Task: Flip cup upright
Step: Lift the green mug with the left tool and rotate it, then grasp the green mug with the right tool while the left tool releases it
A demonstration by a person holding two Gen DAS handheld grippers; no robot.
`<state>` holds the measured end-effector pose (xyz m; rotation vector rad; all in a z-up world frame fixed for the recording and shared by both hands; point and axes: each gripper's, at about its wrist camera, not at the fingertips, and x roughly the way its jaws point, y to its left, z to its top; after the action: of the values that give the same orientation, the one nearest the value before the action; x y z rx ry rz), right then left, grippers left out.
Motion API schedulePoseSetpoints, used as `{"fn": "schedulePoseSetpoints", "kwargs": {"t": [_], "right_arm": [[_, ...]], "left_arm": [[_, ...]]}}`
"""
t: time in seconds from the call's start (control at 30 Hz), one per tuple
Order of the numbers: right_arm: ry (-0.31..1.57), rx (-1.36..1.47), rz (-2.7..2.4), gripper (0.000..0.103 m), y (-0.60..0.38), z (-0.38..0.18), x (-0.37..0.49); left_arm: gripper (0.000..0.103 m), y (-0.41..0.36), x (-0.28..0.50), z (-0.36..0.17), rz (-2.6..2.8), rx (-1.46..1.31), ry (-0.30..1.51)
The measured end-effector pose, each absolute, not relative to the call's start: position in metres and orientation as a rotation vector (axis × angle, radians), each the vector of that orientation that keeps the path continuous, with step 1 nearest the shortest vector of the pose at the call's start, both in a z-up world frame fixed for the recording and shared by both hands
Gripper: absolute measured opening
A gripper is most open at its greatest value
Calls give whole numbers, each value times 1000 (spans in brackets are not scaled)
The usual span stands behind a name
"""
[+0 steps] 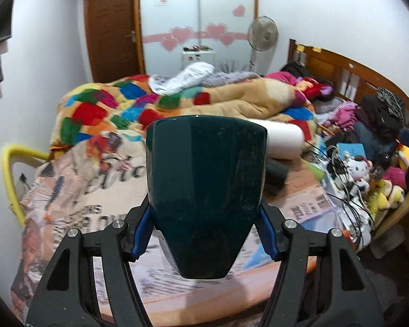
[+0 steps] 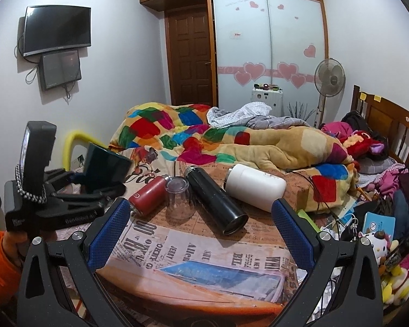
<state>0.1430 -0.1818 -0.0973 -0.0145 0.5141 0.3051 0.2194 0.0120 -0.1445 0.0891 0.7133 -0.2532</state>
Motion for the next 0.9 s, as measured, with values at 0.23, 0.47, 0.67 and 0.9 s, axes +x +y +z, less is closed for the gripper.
{"fn": "schedulePoseSetpoints", "kwargs": {"t": [0.23, 0.47, 0.67, 0.9], "right_arm": [[558, -10, 275, 103, -198, -115, 151], [623, 1, 253, 103, -210, -138, 167], [677, 6, 247, 103, -212, -155, 178], [725, -3, 250, 103, -206, -169, 187]], "left_arm": [[65, -35, 228, -195, -330, 95, 827], [65, -59, 248, -256, -363, 89, 973], [65, -63, 259, -278, -350, 76, 1006], [65, -64, 262, -280, -336, 90, 995]]}}
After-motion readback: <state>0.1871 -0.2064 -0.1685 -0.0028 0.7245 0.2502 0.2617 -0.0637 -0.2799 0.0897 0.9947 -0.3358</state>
